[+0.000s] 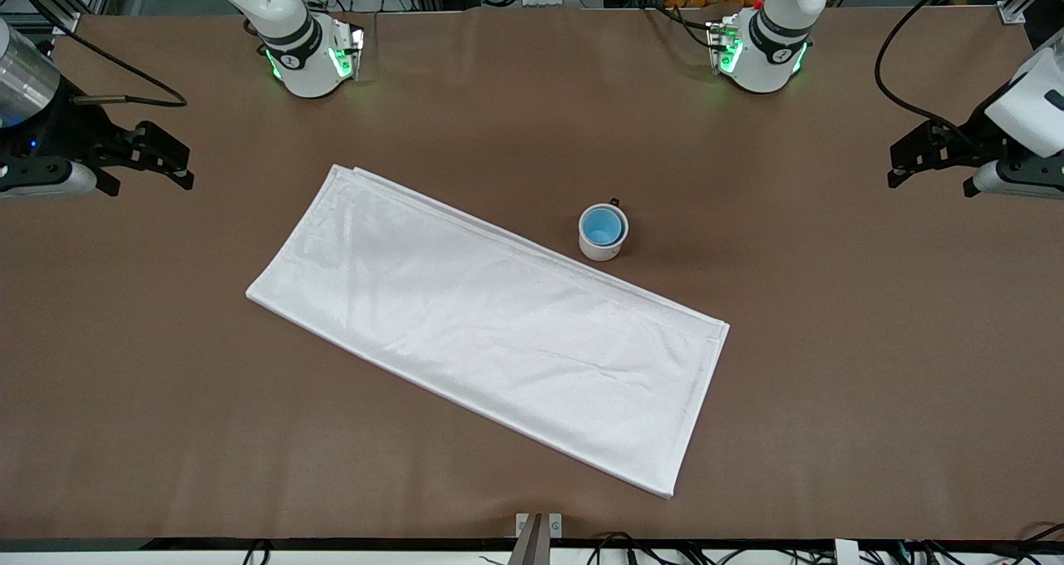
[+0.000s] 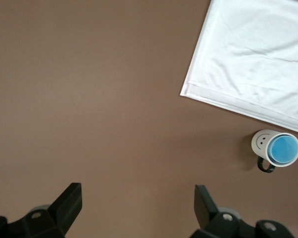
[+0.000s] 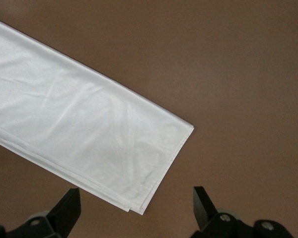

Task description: Place blue cup into white mug on table

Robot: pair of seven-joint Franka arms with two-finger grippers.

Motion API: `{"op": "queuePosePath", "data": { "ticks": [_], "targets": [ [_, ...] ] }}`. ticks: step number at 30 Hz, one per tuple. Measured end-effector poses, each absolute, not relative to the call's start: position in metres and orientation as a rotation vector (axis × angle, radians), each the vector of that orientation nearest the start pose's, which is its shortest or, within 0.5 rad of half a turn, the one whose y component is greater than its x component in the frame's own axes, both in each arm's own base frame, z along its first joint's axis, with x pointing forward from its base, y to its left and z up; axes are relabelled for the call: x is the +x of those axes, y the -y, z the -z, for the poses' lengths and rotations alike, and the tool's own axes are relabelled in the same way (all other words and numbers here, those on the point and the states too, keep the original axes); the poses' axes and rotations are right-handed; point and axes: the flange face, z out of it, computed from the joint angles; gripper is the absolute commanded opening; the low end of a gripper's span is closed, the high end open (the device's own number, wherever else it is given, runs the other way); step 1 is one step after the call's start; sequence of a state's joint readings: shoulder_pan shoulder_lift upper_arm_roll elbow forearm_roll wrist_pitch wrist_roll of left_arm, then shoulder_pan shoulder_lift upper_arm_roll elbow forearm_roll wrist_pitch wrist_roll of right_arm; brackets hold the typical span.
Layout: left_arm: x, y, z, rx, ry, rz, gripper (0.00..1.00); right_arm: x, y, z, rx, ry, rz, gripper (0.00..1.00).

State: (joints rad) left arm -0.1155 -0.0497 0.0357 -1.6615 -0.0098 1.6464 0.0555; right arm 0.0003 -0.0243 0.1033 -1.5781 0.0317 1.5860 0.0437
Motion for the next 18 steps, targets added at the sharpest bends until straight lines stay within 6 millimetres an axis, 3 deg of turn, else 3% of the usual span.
{"op": "queuePosePath", "data": {
  "ticks": [18],
  "targets": [
    [0.546,0.0416,-0.6144,-3.129,-0.204,0.052,1.0,0.5454,-0.0608,-0.6351,-3.108,0.093,0.045,1.0]
  ]
}}
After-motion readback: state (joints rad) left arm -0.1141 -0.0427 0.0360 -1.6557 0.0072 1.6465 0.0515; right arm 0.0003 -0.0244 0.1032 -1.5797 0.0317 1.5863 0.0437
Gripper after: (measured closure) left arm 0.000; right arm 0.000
